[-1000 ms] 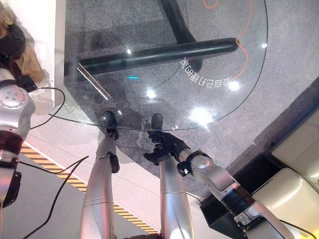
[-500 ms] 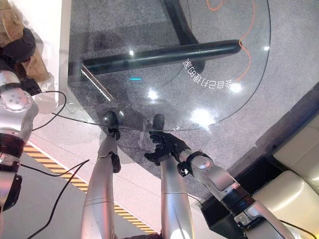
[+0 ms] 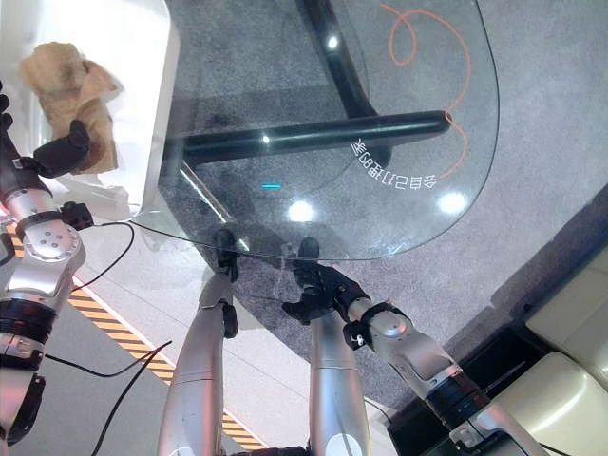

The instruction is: Wipe the table with a cloth and put it in the basket.

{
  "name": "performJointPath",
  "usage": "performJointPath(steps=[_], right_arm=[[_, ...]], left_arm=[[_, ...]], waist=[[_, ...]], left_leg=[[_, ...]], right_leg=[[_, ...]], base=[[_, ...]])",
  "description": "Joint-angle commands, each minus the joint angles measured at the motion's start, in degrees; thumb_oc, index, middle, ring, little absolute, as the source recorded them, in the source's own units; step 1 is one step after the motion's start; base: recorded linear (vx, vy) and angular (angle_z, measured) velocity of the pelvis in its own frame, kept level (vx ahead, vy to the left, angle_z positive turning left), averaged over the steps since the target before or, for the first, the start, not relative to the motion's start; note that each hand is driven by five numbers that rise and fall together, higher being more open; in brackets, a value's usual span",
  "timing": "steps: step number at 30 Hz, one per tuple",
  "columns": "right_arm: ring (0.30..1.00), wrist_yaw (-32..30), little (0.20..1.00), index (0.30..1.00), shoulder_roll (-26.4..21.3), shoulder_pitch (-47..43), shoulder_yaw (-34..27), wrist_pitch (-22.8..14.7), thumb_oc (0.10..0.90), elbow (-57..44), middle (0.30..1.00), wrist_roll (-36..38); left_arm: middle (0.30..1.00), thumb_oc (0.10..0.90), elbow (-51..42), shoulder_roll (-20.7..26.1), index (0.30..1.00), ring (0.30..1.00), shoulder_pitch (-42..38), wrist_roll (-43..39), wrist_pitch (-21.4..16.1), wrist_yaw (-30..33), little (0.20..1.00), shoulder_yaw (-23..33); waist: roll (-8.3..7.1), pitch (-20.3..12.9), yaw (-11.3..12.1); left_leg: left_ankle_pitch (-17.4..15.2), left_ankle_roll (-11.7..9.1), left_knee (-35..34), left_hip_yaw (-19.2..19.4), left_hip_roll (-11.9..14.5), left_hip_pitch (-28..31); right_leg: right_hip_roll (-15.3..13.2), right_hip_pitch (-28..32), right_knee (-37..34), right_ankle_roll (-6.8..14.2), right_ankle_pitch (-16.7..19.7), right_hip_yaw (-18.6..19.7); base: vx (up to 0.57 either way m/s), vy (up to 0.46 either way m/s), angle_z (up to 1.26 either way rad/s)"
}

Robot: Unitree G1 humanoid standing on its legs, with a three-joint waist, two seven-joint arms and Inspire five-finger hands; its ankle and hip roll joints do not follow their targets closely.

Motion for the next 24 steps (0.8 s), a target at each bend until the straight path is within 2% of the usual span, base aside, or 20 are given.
performJointPath(steps=[1,8,15,18,20,21,24], right_arm=[[0.900,1.88,0.900,0.900,1.51,5.11,-0.40,-3.60,0.800,-5.57,0.900,-1.19],[0.900,3.11,0.900,0.900,3.37,7.40,-0.97,-5.70,0.800,-3.51,0.900,-2.44],[0.900,5.39,0.900,0.900,5.69,8.97,-1.35,-8.27,0.800,1.68,0.900,-3.85],[0.900,6.49,0.900,0.900,6.98,9.87,-1.94,-10.01,0.800,4.79,0.900,-4.64],[0.900,7.48,0.900,0.900,8.35,10.96,-2.65,-12.51,0.800,8.95,0.900,-5.39],[0.900,8.21,0.900,0.900,9.14,11.54,-3.45,-13.61,0.800,11.24,0.900,-5.65],[0.900,8.43,0.900,0.900,10.86,12.24,-4.36,-14.86,0.800,14.36,0.900,-6.50]], left_arm=[[0.900,0.800,-2.68,1.77,0.900,0.900,0.50,3.44,-4.86,4.51,0.900,6.50],[0.900,0.800,-6.53,-0.37,0.900,0.900,5.82,3.44,-6.79,3.72,0.900,8.90],[0.900,0.800,-9.74,-4.01,0.900,0.900,12.13,-0.56,-6.77,-5.32,0.900,8.82],[0.900,0.800,-10.85,-6.63,0.900,0.900,15.89,-3.13,-5.98,-10.06,0.900,8.28],[0.900,0.800,-11.59,-10.43,0.900,0.900,20.64,-5.51,-3.66,-13.81,0.900,6.95],[0.900,0.800,-11.07,-12.82,0.900,0.900,23.71,-7.78,-2.54,-15.07,0.900,6.03],[0.900,0.800,-7.72,-16.35,0.900,0.900,27.51,-10.12,-1.17,-18.27,0.900,4.60]], waist=[[0.62,-1.43,0.04],[0.55,-1.43,1.23],[0.49,-1.43,2.58],[0.51,-1.43,3.10],[0.58,-1.43,3.73],[0.69,-1.43,4.10],[0.86,-2.14,4.50]], left_leg=[[-9.17,2.81,7.76,4.77,-4.65,1.87],[-8.96,2.58,5.18,3.73,-4.95,7.53],[-7.67,1.92,0.74,2.01,-5.05,15.75],[-6.98,1.61,-1.03,1.19,-5.04,19.32],[-6.71,1.37,-2.69,0.42,-5.06,23.80],[-6.86,1.21,-3.50,-0.22,-5.14,26.87],[-6.41,1.01,-5.29,-1.02,-5.05,30.63]], right_leg=[[2.66,5.18,-12.29,1.36,5.79,-1.75],[2.87,10.78,-13.01,1.43,4.96,-2.83],[3.35,18.87,-15.68,1.64,4.47,-3.76],[3.46,22.49,-17.17,1.74,4.69,-4.04],[3.43,27.33,-18.84,1.80,4.51,-4.43],[3.39,30.69,-19.66,1.83,4.08,-4.46],[3.28,34.86,-21.35,1.89,4.19,-4.56]], base=[[-0.05,-0.082,0.04],[-0.05,-0.099,0.06],[-0.07,-0.129,0.06],[-0.07,-0.135,-0.01],[-0.07,-0.172,0.03],[-0.06,-0.127,0.00],[-0.02,-0.121,0.00]])
